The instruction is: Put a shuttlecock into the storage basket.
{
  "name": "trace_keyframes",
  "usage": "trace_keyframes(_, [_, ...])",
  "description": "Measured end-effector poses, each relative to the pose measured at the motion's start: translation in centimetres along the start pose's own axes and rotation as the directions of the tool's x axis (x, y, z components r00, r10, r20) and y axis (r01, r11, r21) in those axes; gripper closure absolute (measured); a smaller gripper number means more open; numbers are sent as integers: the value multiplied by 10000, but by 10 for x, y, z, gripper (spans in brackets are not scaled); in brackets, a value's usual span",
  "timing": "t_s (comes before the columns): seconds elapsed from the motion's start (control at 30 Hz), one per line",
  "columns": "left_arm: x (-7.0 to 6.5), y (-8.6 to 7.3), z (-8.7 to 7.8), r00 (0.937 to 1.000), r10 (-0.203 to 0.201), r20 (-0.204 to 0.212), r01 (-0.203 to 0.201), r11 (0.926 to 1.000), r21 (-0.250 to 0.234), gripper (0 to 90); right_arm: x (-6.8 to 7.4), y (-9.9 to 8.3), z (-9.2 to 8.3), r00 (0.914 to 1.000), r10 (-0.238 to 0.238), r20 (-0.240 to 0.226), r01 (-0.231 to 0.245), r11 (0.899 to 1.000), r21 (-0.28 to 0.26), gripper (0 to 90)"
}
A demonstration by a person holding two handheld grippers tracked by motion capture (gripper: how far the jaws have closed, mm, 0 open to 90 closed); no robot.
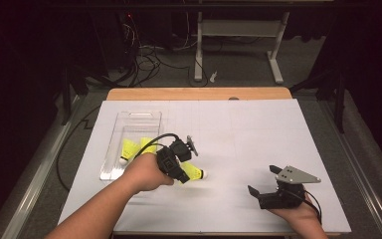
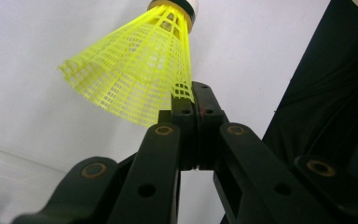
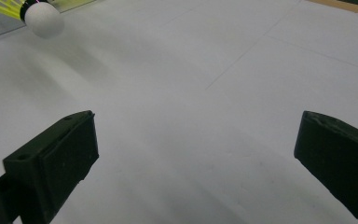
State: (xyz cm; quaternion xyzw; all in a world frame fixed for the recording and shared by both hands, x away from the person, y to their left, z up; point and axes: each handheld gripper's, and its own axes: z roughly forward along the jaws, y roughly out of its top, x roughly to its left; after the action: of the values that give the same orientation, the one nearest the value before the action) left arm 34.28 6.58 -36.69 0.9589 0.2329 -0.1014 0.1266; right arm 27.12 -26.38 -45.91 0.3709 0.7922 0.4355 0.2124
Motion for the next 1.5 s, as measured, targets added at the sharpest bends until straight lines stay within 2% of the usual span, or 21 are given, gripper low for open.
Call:
trace_keyframes(0.13, [1,-2,-4,10000,-33,88,33,10000,3,896,-2,0,-1,10000,97,-23,-97,10000,-18,5])
trace_keyframes(0.4, [2,-3,-18,10000,-8,-25,8,10000,-21,897,0,-1,0,9999,42,-127,-41,9999,97,5])
trace_keyframes(0.73, [5,-9,-41,9993,-89,-373,88,10000,-24,896,-1,-2,2,9998,-17,-214,20,9998,180,5])
trace_keyframes(1.17, [17,-33,-60,9977,-390,-554,386,9992,-86,896,0,-3,2,9996,-17,-273,23,9997,247,6])
trace_keyframes(1.5, [31,-59,-68,9936,-831,-768,827,9965,-86,896,-1,-4,1,9997,-31,-262,38,9996,264,7])
